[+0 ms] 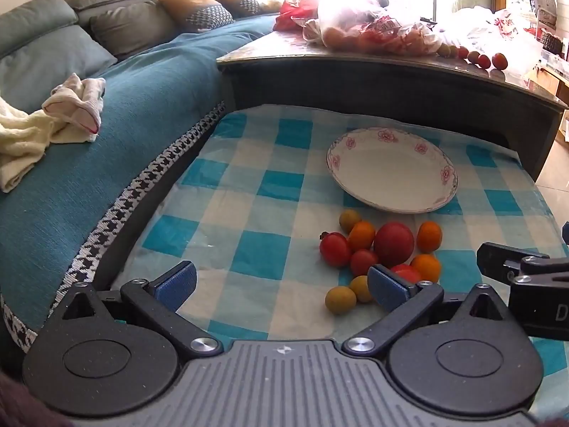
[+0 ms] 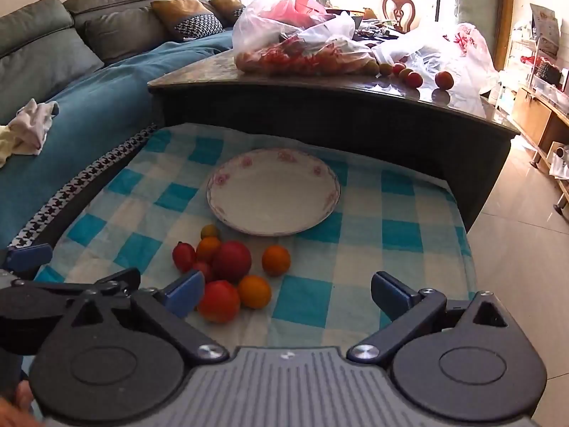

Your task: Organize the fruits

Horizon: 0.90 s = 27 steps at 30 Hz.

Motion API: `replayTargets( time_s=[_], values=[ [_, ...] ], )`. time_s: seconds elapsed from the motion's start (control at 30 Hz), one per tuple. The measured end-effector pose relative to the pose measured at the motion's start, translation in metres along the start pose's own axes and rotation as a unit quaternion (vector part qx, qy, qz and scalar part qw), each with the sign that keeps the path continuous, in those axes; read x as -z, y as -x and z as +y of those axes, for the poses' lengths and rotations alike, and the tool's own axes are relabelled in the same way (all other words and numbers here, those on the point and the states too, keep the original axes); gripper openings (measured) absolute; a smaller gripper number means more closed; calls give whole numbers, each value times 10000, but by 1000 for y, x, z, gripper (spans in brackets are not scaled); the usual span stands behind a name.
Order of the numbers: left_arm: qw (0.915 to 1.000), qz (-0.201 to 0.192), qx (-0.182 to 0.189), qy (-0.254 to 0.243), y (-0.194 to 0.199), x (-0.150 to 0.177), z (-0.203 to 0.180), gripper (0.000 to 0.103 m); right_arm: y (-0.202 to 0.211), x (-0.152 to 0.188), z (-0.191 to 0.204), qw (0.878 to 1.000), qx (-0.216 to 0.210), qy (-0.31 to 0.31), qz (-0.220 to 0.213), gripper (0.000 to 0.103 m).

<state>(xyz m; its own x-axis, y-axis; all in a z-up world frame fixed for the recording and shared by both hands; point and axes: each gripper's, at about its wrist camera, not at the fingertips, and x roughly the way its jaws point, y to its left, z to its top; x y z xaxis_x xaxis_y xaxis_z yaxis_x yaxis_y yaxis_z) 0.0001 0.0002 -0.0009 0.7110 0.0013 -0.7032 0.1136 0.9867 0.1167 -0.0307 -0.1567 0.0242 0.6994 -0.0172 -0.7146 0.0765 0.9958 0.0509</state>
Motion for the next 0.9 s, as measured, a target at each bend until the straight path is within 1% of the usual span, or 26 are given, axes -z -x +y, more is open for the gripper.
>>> replayTargets(
  time_s=[0.13,0.3,0.33,0.37,0.57,0.8,0.9],
  values=[
    [9999,-51,-42,-79,0,3,-4,103,-3,2,0,10000,-22,-8,87,101],
    [9999,-38,-45,-95,-4,4,0,103,-3,3,1,10000,-24,13,76,99],
    [9999,-80,-30,-95,-3,6,-1,103,-3,4,1,10000,-20,15,72,97],
    [9999,-31,-55,-135,-1,3,-2,103,-4,4,1,10000,-22,16,82,95],
    [9998,-30,-24,-188,1,3,-2,103,-6,4,-1,9998,-116,-43,181,86],
    [9998,-66,-1,-175,-1,4,-2,103,-7,5,1,9997,-160,-18,203,83],
    [9997,-102,-45,-218,-1,5,-3,103,-8,5,2,9996,-183,-12,222,81]
  ],
)
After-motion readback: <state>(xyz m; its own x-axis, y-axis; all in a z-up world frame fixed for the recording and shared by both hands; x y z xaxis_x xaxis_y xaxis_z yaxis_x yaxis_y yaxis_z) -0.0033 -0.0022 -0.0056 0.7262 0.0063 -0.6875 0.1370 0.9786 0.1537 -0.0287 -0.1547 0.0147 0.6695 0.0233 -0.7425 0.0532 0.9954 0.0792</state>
